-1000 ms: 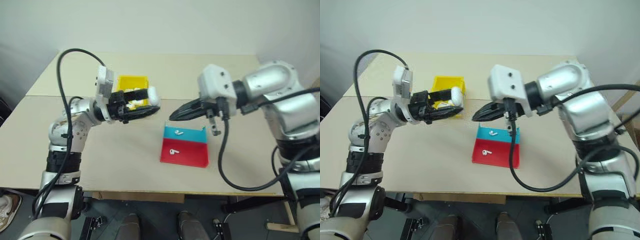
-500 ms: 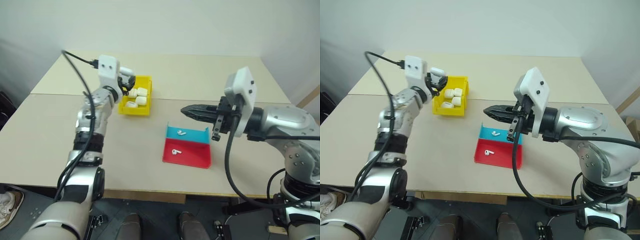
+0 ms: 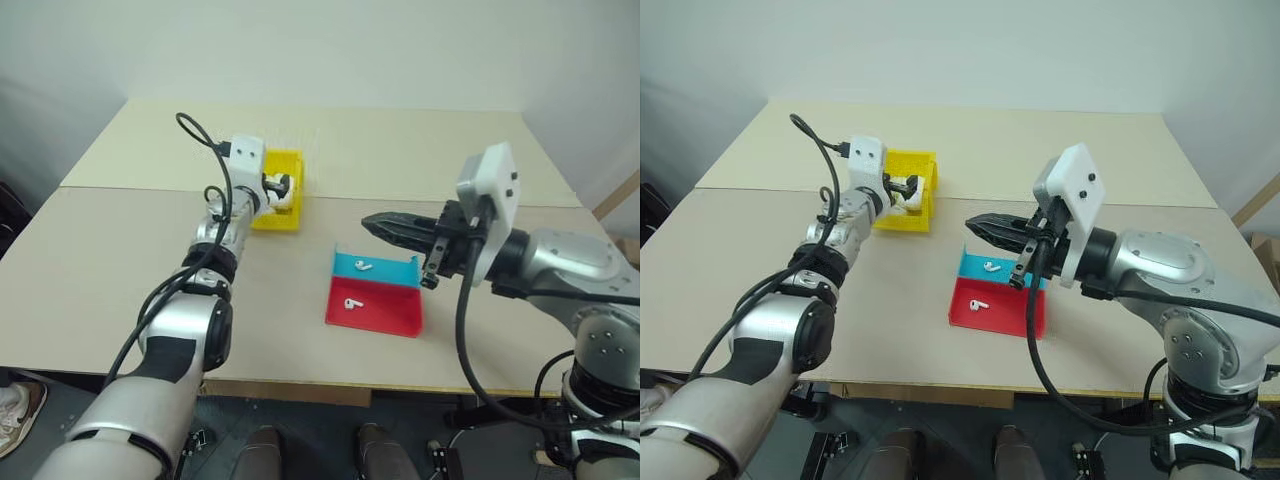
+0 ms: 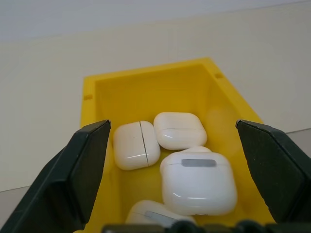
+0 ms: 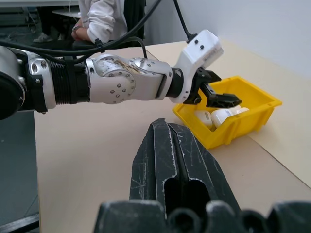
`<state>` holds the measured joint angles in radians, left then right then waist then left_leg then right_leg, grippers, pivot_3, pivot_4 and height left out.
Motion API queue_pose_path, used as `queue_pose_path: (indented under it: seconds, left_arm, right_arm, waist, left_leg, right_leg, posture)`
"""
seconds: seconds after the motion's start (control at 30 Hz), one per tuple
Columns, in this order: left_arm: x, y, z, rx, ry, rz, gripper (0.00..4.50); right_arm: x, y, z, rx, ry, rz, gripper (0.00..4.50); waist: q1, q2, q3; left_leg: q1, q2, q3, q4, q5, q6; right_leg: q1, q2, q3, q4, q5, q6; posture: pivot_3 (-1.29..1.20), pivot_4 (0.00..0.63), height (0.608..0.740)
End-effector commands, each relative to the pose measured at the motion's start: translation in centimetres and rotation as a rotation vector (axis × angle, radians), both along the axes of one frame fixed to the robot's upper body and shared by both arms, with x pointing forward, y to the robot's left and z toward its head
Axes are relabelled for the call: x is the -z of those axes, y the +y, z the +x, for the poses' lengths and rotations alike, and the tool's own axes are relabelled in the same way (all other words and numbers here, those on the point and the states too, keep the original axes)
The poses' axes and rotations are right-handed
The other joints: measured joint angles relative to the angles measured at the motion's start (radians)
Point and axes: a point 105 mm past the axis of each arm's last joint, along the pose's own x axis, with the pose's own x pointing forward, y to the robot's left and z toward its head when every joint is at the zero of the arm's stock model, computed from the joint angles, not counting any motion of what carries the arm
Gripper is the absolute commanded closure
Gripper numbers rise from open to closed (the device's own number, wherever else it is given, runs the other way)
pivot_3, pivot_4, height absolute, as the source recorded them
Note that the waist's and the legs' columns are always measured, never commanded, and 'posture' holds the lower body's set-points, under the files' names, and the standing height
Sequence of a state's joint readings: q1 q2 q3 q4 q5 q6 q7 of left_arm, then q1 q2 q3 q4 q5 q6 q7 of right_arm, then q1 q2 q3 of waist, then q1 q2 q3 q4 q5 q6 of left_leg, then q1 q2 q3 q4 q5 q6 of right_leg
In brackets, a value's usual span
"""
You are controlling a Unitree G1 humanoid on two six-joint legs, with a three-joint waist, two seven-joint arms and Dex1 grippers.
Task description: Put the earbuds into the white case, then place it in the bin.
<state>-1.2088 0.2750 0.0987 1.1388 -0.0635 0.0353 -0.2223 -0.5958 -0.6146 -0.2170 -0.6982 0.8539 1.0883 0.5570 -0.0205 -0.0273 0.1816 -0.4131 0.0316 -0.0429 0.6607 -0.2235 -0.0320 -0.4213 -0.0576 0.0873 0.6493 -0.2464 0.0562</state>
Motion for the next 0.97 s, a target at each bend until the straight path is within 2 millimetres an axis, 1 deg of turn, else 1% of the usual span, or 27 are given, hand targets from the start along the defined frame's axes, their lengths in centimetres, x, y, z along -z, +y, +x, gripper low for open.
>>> queue_pose_path:
  seconds: [0.03, 0.1, 0.13, 0.2, 0.27, 0.3, 0.33, 0.4, 0.47, 0.5, 0.57, 0.63, 0.73, 0.83, 0.97]
  left_arm:
    - [-4.0, 1.1, -1.7, 0.133, -0.187, 0.029, 0.02]
    - [-4.7, 1.6, -3.7, 0.231, -0.237, 0.064, 0.02]
    - [-5.0, 2.0, -4.9, 0.284, -0.252, 0.075, 0.02]
    - [-5.0, 3.0, -9.3, 0.454, -0.279, 0.111, 0.02]
    - [-4.7, 3.1, -12.3, 0.569, -0.273, 0.139, 0.02]
    - [-4.4, 3.3, -13.4, 0.599, -0.255, 0.151, 0.02]
    - [-3.8, 3.6, -15.3, 0.666, -0.230, 0.158, 0.02]
    - [-2.7, 3.7, -18.5, 0.766, -0.174, 0.183, 0.02]
    - [-2.0, 3.6, -20.8, 0.829, -0.124, 0.198, 0.02]
    - [-1.7, 3.5, -22.2, 0.863, -0.090, 0.178, 0.02]
    - [-1.3, 3.1, -24.3, 0.906, -0.042, 0.152, 0.02]
    - [-1.1, 2.9, -25.5, 0.910, -0.022, 0.154, 0.02]
    - [-1.6, 2.7, -26.4, 0.894, -0.027, 0.144, 0.02]
    - [-1.8, 2.9, -26.7, 0.889, -0.014, 0.137, 0.02]
    - [-1.7, 3.0, -26.6, 0.878, 0.021, 0.115, 0.02]
  right_arm:
    - [-0.6, -0.6, -0.7, 0.011, -0.040, 0.028, 4.50]
    - [-0.3, -1.0, -0.5, 0.026, -0.028, 0.036, 4.50]
    - [-0.1, -1.1, -0.4, 0.032, -0.020, 0.042, 4.50]
    - [1.0, -2.0, 0.3, 0.081, -0.004, 0.029, 4.50]
    - [1.7, -2.6, 0.5, 0.104, 0.008, 0.026, 4.50]
    - [1.9, -2.9, 0.5, 0.115, 0.000, 0.030, 4.50]
    - [2.8, -3.4, 0.7, 0.141, 0.007, 0.000, 4.50]
    - [4.5, -4.4, 0.9, 0.174, 0.026, -0.057, 4.50]
    - [5.7, -5.2, 0.8, 0.180, 0.049, -0.094, 4.50]
    - [6.1, -5.6, 0.3, 0.163, 0.053, -0.112, 4.50]
    - [6.6, -6.1, -0.8, 0.117, 0.058, -0.139, 4.50]
    - [6.8, -6.5, -1.7, 0.078, 0.069, -0.143, 4.50]
    - [6.6, -7.0, -2.6, 0.046, 0.077, -0.149, 4.50]
    - [6.0, -7.1, -2.7, 0.022, 0.060, -0.167, 4.50]
    - [5.1, -6.9, -2.5, 0.002, 0.043, -0.167, 4.50]
  waist:
    - [-0.003, 0.000, 0.000]
    - [-0.013, 0.000, 0.000]
    - [-0.018, 0.000, 0.000]
    - [-0.025, 0.001, 0.000]
    - [-0.027, 0.000, 0.000]
    - [-0.025, 0.000, 0.000]
    - [-0.021, 0.000, -0.001]
    - [-0.017, 0.000, -0.001]
    - [-0.016, 0.000, -0.001]
    - [-0.015, -0.001, -0.001]
    - [-0.015, -0.001, -0.001]
    - [-0.015, -0.001, -0.001]
    - [-0.017, -0.001, -0.001]
    - [-0.019, -0.001, -0.001]
    - [-0.021, -0.001, -0.001]
  left_leg:
    - [0.000, 0.000, 0.000, 0.000, 0.000, 0.000]
    - [0.000, 0.001, 0.000, -0.001, 0.000, 0.000]
    - [0.000, 0.001, 0.000, -0.002, 0.000, 0.000]
    - [0.000, 0.001, 0.000, -0.002, 0.000, 0.000]
    - [0.001, 0.002, 0.000, -0.001, 0.000, 0.000]
    - [0.001, 0.002, 0.000, -0.001, 0.000, 0.000]
    - [0.002, 0.002, 0.000, -0.001, 0.001, -0.001]
    - [0.004, 0.002, 0.000, -0.001, 0.001, 0.000]
    - [0.006, 0.002, 0.001, -0.001, 0.001, 0.000]
    - [0.007, 0.002, 0.001, -0.001, 0.001, 0.000]
    - [0.007, 0.003, 0.001, -0.001, 0.001, 0.000]
    - [0.008, 0.003, 0.001, -0.001, 0.001, 0.001]
    - [0.010, 0.003, 0.001, -0.001, 0.001, 0.001]
    - [0.018, 0.003, 0.002, -0.001, 0.001, 0.001]
    - [0.019, 0.004, 0.003, -0.002, 0.001, 0.001]
  right_leg:
    - [0.000, 0.000, 0.000, 0.000, 0.000, 0.000]
    - [0.000, 0.000, 0.000, 0.000, 0.000, 0.000]
    - [-0.001, 0.000, 0.000, 0.000, 0.000, 0.000]
    - [-0.001, 0.000, 0.000, 0.000, 0.000, 0.000]
    - [0.000, 0.000, 0.001, 0.000, 0.000, 0.000]
    - [0.000, 0.000, 0.000, 0.001, 0.000, -0.001]
    - [0.000, 0.000, 0.000, 0.001, 0.000, -0.001]
    - [0.003, 0.000, 0.000, 0.001, 0.000, -0.001]
    - [0.005, 0.000, 0.000, -0.001, 0.000, -0.001]
    - [0.007, 0.000, 0.000, -0.001, 0.000, -0.001]
    - [0.007, 0.000, 0.000, -0.002, 0.000, 0.000]
    - [0.008, 0.000, 0.000, -0.002, -0.001, 0.000]
    - [0.011, 0.000, 0.000, -0.002, -0.001, 0.000]
    - [0.018, 0.001, 0.000, -0.003, -0.006, 0.005]
    - [0.018, 0.001, 0.000, -0.003, -0.007, 0.004]
  posture:
    - [0.00, 0.150, 0.740]
    - [0.00, 0.150, 0.740]
    - [0.00, 0.150, 0.740]
    - [0.00, 0.150, 0.740]
    - [0.00, 0.150, 0.740]
    - [0.00, 0.150, 0.740]
    - [0.00, 0.150, 0.740]
    - [0.00, 0.150, 0.740]
    - [0.00, 0.150, 0.740]
    - [0.00, 0.150, 0.740]
    - [0.00, 0.150, 0.740]
    - [0.00, 0.150, 0.740]
    - [0.00, 0.150, 0.740]
    - [0.00, 0.150, 0.740]
    - [0.00, 0.150, 0.740]
